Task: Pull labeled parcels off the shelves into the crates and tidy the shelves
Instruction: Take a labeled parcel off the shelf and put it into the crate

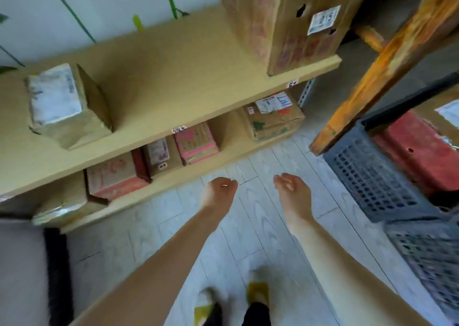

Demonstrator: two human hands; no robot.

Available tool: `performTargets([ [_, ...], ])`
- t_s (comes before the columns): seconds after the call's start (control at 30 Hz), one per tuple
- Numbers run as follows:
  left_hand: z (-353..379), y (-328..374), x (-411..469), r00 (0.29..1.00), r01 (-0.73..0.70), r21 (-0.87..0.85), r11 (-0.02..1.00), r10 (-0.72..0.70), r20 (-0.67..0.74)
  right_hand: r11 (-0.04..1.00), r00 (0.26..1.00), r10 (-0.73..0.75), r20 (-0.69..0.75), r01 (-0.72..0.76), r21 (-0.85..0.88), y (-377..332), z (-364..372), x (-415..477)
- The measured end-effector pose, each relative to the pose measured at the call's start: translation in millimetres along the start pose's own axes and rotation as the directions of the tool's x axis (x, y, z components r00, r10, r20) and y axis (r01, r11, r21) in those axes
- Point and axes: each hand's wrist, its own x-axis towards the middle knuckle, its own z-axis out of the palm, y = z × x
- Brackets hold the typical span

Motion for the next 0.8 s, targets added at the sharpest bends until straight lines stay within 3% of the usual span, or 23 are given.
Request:
performTargets([
  [0.13, -34.5, -55.5, 76.0, 0.987, -0.004, 0.006, 1.0, 0.005, -0.16, 0.996, 0.993, -0.067, 0.101, 0.072, -0.043, 31.7, 81.1, 40.4],
  [0.3, -51.2, -116.2, 185.2, 0.927, -0.12, 0.035, 0.992, 0.125, -0.354, 0.977, 0.969, -0.177, 0.17, 0.194, -0.089, 78.9, 166.3, 119.1],
  [0.53, -47.2, -153.2, 298.8, 0.816, -0.23, 0.116, 0.966, 0.257, -0.518, 0.931, 0.933, -0.347, 0.092, 0.355, -0.091, 91.5, 257.2, 219.9],
  [0.7, -34.0, -158.0, 324.9, 0.717, -0.46, 0.058, 0.886, 0.409, -0.565, 0.967, 0.949, -0.244, 0.199, 0.254, -0.024, 97.2, 281.3, 254.4],
  [0.8, -25.5, -154.8, 318.3, 0.637, -0.671, -0.114, 0.733, 0.491, -0.594, 0.985, 0.964, -0.053, 0.259, 0.007, 0.174, 104.3, 271.5, 260.0],
])
